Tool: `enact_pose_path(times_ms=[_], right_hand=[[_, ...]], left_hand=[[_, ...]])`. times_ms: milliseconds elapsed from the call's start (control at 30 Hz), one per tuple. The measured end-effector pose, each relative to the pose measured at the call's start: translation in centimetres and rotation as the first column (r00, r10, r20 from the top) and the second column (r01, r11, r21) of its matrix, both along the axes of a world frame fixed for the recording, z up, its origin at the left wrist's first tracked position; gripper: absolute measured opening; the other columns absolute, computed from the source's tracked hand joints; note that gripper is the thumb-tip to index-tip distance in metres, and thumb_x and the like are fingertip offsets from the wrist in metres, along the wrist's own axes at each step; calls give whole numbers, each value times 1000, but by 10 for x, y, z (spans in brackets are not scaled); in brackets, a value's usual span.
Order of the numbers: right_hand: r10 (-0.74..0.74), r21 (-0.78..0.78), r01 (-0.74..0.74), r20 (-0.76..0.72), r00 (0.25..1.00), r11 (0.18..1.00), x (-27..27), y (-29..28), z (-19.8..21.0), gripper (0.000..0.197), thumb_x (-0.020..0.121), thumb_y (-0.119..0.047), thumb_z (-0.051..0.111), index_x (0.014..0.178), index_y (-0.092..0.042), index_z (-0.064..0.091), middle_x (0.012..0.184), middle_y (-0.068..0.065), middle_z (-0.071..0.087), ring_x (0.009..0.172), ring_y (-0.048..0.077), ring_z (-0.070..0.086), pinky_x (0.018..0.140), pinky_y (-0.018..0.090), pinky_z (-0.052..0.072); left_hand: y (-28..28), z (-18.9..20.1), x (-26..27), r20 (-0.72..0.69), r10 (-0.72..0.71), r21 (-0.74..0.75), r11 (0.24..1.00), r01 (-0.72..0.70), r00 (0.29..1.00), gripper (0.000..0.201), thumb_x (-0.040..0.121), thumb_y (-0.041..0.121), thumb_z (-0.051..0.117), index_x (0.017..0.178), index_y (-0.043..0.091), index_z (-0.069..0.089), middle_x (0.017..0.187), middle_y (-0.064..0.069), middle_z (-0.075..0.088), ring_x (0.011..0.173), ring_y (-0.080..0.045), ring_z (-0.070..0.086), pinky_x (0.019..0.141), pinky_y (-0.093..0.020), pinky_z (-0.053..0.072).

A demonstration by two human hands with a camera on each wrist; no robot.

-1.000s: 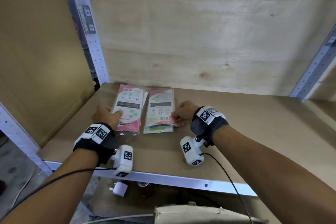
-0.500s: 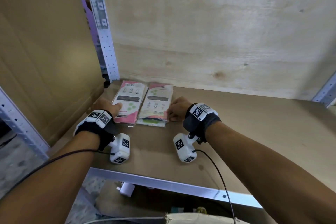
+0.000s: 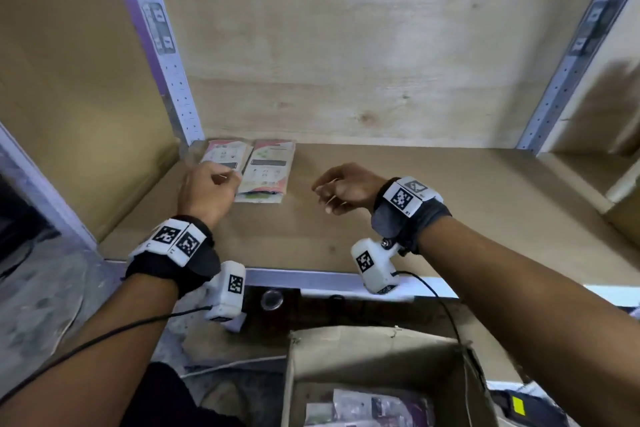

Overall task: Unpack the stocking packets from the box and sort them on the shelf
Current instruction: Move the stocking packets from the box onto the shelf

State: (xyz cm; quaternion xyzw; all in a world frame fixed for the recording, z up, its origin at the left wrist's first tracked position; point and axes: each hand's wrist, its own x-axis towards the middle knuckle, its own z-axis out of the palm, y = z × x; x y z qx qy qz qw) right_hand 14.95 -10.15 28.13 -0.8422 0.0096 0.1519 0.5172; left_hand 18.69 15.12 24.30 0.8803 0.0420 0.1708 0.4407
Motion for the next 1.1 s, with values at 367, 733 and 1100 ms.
enact_pose_path(times_ms=[367,733,1100], right_hand=[[31,-166,-24,42,999,986,-166,-75,-43,12,94,-5,55,102,-5,64,76,8,65,61,19,62,59,29,54],[82,-316,-135,-175,981,939,-226,-107,-158,12,94,-7,60,100,-4,69,82,1,68,71,11,63,66,21,53],[83,-368,-278,-465,881,887,-208,-93,-287,21,92,-8,54,100,-8,73,96,11,76,85,25,74,68,32,60]], left_hand=[[-104,-70,-162,-167,-316,-131,946,297,934,18,91,33,67,81,18,68,73,-3,66,80,-34,67,80,-42,56],[-161,-185,-222,-577,-466,49,800,598,671,16,91,37,67,94,22,74,91,0,76,90,-22,72,86,-28,55],[-160,-264,-210,-873,-292,19,782,623,392,28,95,29,63,102,5,75,106,-14,75,99,-29,71,90,-36,57]])
